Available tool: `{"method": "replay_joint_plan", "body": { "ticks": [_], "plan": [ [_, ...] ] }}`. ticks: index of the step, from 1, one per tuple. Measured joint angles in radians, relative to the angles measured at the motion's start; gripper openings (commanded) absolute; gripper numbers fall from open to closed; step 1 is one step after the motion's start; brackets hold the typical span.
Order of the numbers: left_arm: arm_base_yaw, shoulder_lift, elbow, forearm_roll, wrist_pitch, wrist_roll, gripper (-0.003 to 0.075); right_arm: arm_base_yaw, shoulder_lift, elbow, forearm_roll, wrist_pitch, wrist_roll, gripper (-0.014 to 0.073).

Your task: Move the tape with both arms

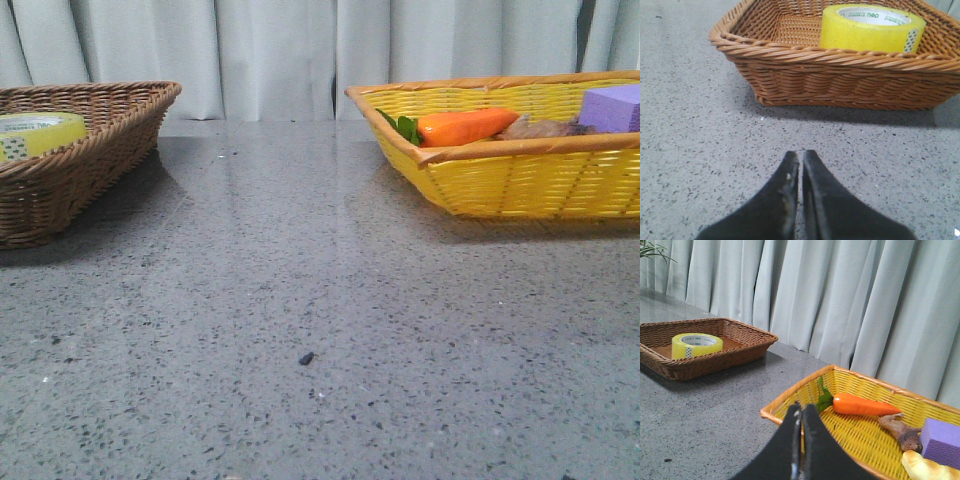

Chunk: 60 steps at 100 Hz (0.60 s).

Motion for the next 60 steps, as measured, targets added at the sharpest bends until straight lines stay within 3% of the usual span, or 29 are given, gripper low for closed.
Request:
{"method": "replay_joint_plan", "body": {
  "ticks": [16,31,46,60],
  "plan": [
    [0.000,0.000,0.000,0.001,0.000,0.000,-0.0021,-0.015,0.000,0.015,-0.009,0.000,0.000,-0.0074],
    [0.000,0.000,0.000,0.001,0.000,0.000,-0.0021,-0.111,0.000,0.085,-0.018,-0.050,0.000,-0.0074],
    [0.000,0.000,0.000,0.001,0.000,0.000,-0.0021,-0.279,0.000,0.209,-0.007,-0.263,0.000,-0.0074],
    [0.000,0.000,0.000,0.001,0.000,0.000,-0.0021,-0.468,0.000,0.320,0.108,-0.511,0.000,-0.0074]
  ]
}}
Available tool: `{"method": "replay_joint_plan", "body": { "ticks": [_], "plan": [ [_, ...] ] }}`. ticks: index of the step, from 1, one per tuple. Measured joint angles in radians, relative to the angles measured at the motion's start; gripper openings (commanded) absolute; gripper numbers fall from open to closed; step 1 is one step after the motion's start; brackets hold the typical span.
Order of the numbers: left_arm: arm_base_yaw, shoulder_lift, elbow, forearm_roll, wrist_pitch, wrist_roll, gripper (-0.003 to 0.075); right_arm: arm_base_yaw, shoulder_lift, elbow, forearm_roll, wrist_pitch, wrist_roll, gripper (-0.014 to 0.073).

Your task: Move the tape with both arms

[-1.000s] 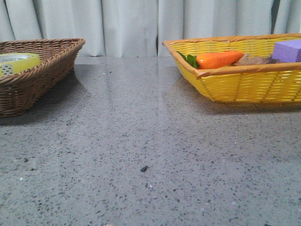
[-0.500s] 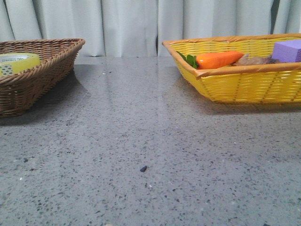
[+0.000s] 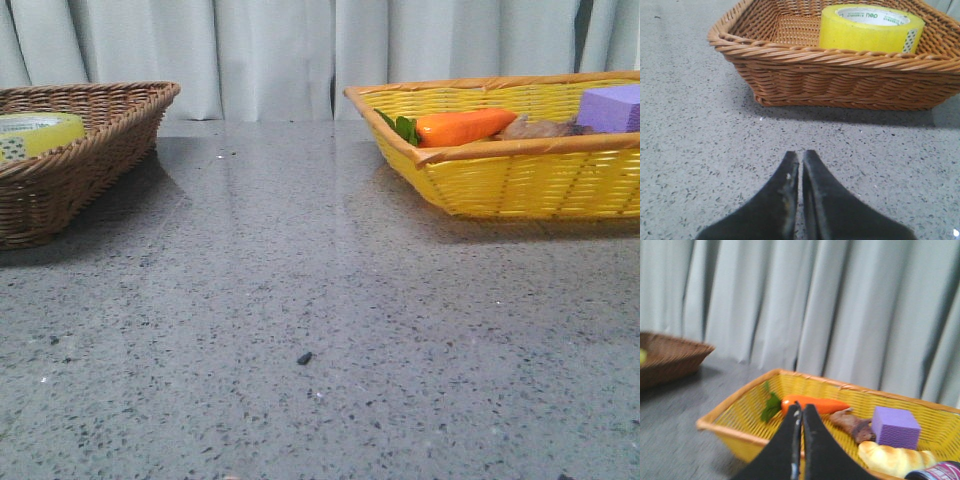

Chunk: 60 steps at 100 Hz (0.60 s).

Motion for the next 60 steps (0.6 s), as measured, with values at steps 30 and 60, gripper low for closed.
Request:
{"method": "replay_joint_plan", "body": {
  "ticks": [30,60],
  "plan": [
    [0.000,0.000,0.000,0.000,0.000,0.000,-0.0020,-0.287,0.000,0.138,0.193,-0.107,0.000,-0.0074],
    [0.000,0.000,0.000,0.000,0.000,0.000,-0.0021,-0.326,0.000,0.138,0.224,0.168,0.000,-0.0074]
  ]
}}
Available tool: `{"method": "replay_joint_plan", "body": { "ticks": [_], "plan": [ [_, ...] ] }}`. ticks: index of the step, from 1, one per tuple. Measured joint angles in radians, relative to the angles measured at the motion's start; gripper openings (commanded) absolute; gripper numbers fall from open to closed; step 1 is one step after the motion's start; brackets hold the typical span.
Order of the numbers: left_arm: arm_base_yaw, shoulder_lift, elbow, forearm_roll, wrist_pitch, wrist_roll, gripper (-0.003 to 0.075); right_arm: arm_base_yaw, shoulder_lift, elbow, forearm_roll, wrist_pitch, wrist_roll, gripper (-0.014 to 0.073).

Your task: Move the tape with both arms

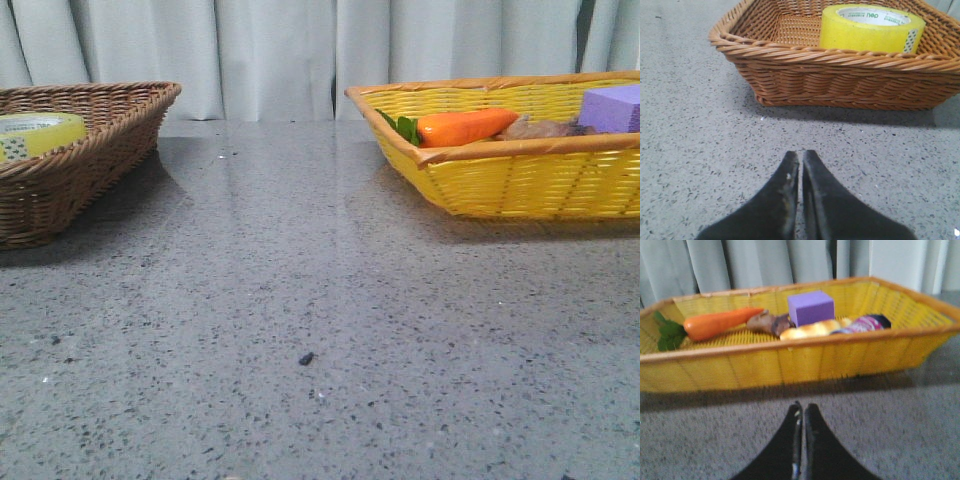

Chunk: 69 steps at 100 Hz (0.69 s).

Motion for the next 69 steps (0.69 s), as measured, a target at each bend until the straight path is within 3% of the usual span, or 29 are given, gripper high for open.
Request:
{"method": "replay_joint_plan", "body": {
  "ticks": [21,69],
  "plan": [
    [0.000,0.000,-0.002,0.000,0.000,0.000,-0.0021,0.000,0.000,0.000,0.000,0.161,0.000,-0.0074],
    [0.000,0.000,-0.002,0.000,0.000,0.000,-0.0021,0.000,0.000,0.000,0.000,0.160,0.000,-0.0074]
  ]
}}
